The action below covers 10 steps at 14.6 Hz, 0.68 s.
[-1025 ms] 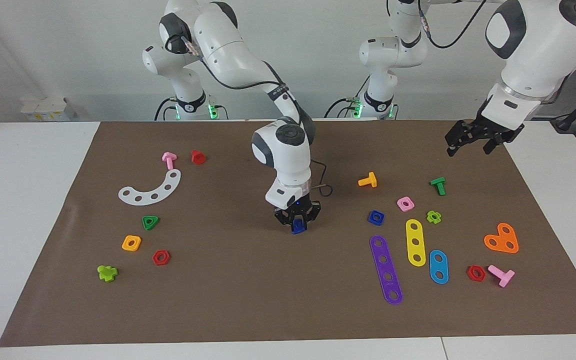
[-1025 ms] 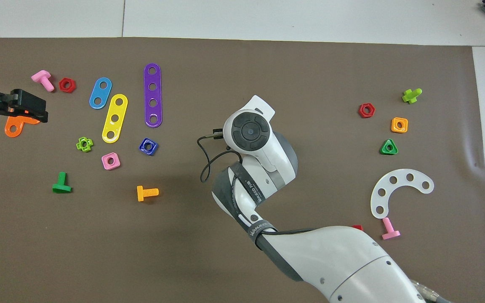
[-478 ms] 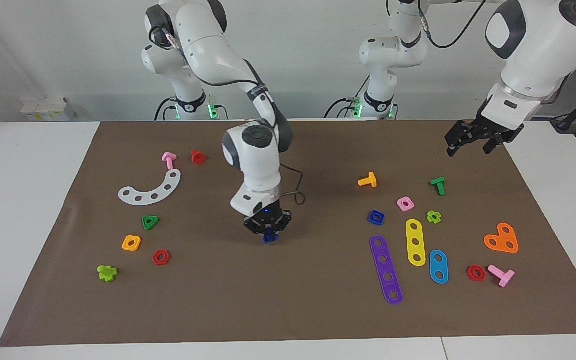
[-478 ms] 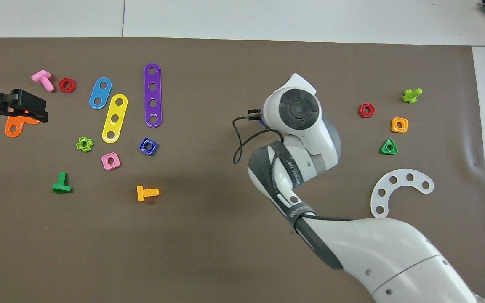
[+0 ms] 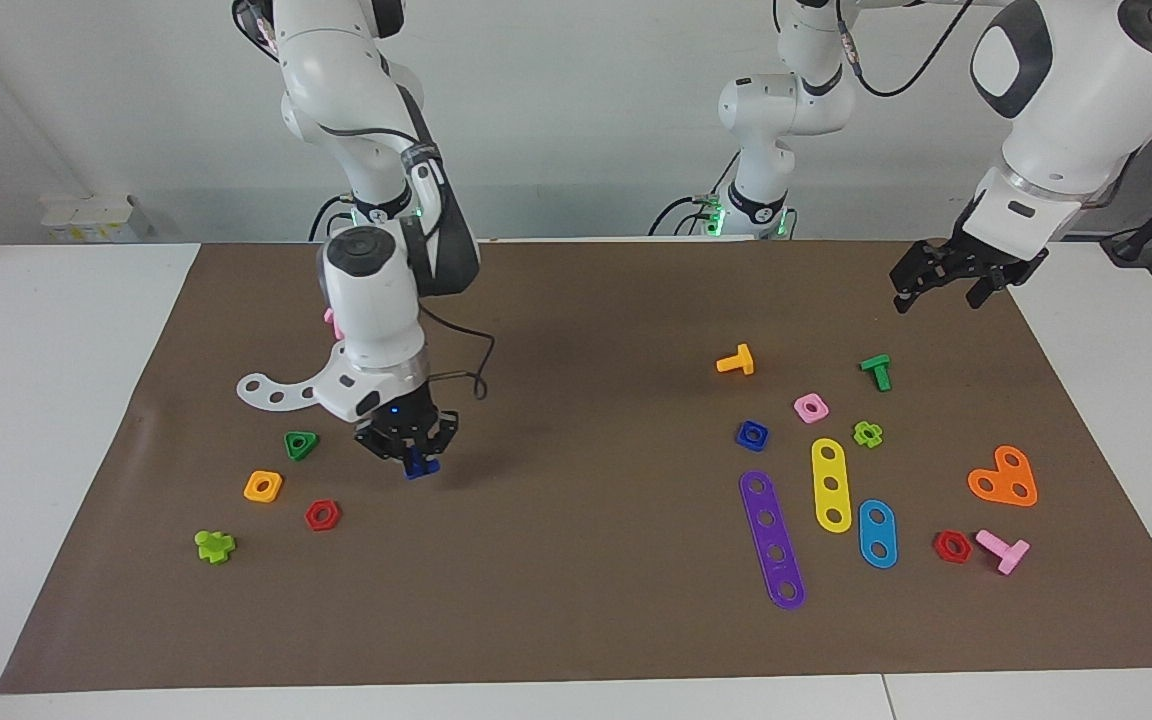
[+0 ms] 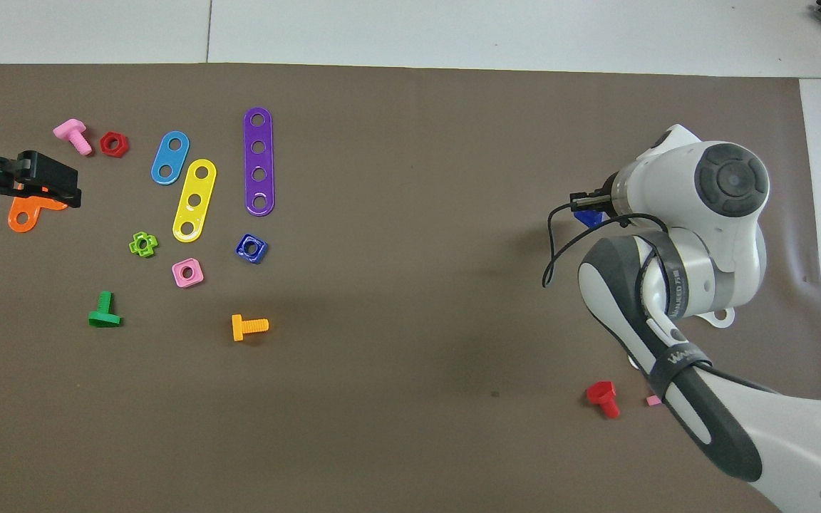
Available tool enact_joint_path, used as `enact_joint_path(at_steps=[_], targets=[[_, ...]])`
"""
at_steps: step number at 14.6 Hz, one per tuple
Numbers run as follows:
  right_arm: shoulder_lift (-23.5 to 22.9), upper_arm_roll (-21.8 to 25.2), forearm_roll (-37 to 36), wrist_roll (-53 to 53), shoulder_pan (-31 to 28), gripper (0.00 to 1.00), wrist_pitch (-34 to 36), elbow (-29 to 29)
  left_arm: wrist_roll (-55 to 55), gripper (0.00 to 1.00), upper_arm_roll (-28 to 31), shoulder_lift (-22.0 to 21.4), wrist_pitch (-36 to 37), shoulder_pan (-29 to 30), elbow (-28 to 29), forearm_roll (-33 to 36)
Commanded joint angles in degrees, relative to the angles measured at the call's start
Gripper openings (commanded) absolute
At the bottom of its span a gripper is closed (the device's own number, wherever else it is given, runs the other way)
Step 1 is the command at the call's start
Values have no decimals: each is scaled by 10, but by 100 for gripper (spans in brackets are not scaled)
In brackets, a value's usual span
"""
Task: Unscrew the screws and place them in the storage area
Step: 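Carry the blue nut near the red nut and release it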
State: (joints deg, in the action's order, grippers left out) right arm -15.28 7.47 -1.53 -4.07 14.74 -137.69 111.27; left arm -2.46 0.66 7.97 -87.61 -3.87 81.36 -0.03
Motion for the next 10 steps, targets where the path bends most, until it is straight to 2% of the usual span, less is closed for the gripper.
enact_joint_path(at_steps=[1,4,8,9,10], targets=[[26,-11,-8,36,-37,0,-50,72,-5,100,0,-20,-2,3,22,-8],[29,-11,-8,66,-57,0,-100,110,-5,100,0,-20,-2,3,22,-8],[23,-11,-7,66,-59,0,-113,128,-5,100,0,-20,-3,3,22,-8],[22,-11,-7,61,-59,36,-116,128,-5,100,0,-20,-2,3,22,-8],[21,-11,-7,62,-60,99,-114,126,-5,100,0,-20,-3,3,22,-8]])
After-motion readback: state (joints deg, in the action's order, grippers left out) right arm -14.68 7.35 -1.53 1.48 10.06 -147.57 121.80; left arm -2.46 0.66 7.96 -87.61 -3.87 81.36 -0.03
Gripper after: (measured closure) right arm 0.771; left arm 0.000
